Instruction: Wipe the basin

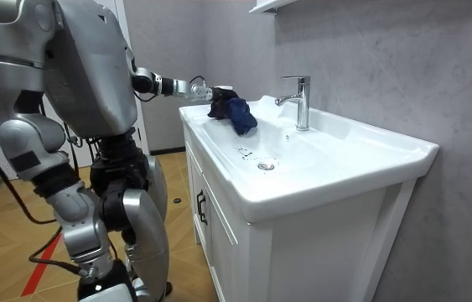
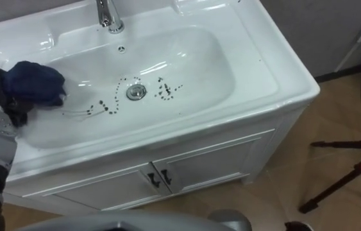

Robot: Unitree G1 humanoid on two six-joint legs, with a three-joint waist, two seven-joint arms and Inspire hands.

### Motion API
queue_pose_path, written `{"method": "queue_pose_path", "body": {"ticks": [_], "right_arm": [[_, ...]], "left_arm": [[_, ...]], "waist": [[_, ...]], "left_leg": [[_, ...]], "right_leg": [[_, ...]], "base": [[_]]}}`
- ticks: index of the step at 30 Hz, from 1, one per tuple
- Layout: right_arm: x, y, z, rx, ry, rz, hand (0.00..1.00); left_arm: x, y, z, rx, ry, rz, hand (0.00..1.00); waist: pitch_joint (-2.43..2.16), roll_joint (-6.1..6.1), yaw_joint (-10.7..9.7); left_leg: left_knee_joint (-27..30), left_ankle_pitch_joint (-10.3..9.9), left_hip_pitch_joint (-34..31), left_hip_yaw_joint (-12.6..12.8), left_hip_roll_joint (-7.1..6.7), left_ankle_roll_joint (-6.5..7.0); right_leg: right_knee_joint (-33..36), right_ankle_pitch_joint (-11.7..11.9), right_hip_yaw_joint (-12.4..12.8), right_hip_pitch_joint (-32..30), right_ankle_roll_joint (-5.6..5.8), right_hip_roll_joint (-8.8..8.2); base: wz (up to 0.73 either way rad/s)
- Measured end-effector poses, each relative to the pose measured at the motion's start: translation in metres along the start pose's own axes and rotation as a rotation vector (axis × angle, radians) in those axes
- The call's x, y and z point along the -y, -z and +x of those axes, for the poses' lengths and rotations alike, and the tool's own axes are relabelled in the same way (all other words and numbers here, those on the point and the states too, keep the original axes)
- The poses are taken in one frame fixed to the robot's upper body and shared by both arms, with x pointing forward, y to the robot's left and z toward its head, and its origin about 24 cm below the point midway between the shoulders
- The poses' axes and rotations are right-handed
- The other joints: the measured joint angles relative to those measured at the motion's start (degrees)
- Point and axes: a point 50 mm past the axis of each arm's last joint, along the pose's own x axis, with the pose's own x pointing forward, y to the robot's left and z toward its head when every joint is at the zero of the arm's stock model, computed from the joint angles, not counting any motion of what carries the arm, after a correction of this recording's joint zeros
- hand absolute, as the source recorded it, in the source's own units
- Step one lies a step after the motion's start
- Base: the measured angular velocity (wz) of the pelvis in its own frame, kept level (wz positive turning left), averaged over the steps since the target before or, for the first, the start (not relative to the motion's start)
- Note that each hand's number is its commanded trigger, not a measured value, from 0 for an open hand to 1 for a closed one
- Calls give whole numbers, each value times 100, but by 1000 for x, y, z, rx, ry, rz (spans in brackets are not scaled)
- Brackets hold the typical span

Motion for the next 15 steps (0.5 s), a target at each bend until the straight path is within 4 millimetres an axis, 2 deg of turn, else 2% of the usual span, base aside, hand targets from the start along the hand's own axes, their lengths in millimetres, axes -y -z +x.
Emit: {"method": "queue_pose_path", "body": {"ticks": [4,8,11,15], "right_arm": [[-1,-6,0,26,13,-28,0],[-7,-13,0,56,-1,-40,0],[-12,-14,0,70,-15,-41,0],[-14,-9,0,67,-21,-44,0]], "left_arm": [[-17,-27,-5,105,-51,-74,100],[-37,-52,-13,231,-128,-120,100],[-40,-63,-20,293,-143,-128,100],[-42,-64,-29,330,-160,-128,100]], "waist": [[47,12,26],[67,38,46],[71,41,46],[76,38,20]], "left_leg": [[21,0,-138,-40,1,0],[71,1,-134,-31,-1,0],[69,1,-81,-27,-1,0],[69,1,-51,-19,0,0]], "right_leg": [[-5,-6,-45,-112,-1,-12],[-16,-18,-44,-89,-3,-24],[-103,-33,-43,-8,-6,-20],[-171,-34,-58,35,-6,-23]], "base": [[6],[-4],[0],[1]]}}
